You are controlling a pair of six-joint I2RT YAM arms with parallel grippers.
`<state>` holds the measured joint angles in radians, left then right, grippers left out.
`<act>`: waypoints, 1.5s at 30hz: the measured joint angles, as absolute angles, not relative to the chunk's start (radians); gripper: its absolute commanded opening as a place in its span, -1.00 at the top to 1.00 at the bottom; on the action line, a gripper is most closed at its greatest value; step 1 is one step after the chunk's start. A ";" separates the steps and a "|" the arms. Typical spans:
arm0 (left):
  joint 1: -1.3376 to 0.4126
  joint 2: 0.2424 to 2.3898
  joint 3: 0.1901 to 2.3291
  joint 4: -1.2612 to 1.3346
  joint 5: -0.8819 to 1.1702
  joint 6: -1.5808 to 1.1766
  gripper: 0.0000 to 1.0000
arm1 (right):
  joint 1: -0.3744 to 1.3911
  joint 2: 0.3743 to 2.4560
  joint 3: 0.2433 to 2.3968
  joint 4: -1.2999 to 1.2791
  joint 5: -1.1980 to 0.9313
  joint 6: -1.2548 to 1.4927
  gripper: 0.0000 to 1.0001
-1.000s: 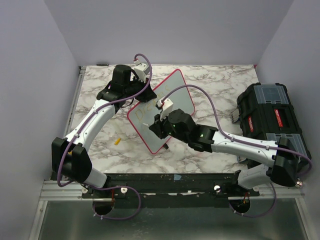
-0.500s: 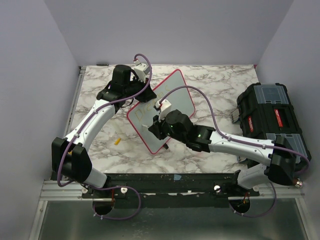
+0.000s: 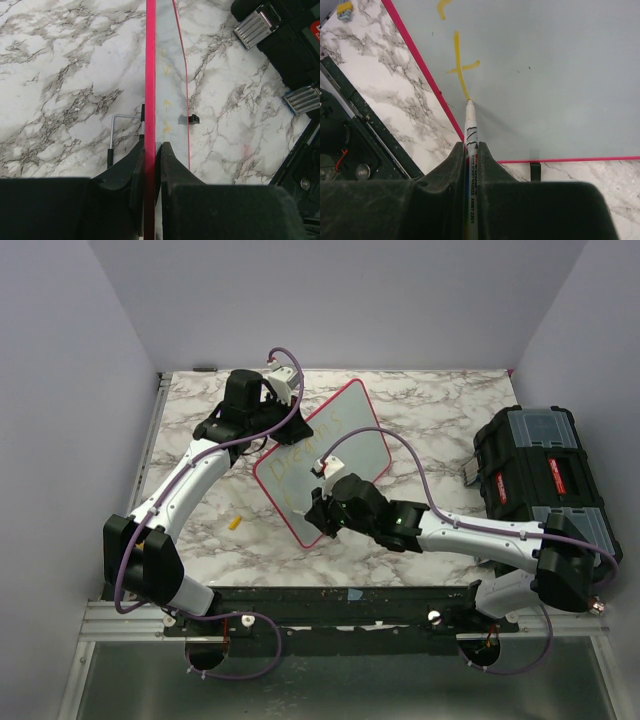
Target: Write a sentence on the whiteboard
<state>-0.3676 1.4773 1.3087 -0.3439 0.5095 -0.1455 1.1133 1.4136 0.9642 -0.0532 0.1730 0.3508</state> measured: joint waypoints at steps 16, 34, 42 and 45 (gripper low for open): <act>-0.368 1.477 1.309 -0.344 0.510 -0.146 1.00 | 1.113 1.409 1.015 -0.065 0.217 0.336 0.99; -0.368 1.471 1.306 -0.345 0.510 -0.146 1.00 | 1.113 1.353 1.013 -0.041 0.309 0.331 0.99; -0.368 1.471 1.305 -0.345 0.510 -0.146 1.00 | 1.113 1.382 1.013 -0.047 0.322 0.331 0.99; -0.368 1.471 1.305 -0.344 0.510 -0.146 1.00 | 1.113 1.394 1.013 -0.047 0.323 0.331 0.99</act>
<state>-0.3683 1.4712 1.3052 -0.3443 0.5098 -0.1463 1.1130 1.3937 1.0126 -0.0475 0.3229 0.3313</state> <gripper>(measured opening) 0.126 0.111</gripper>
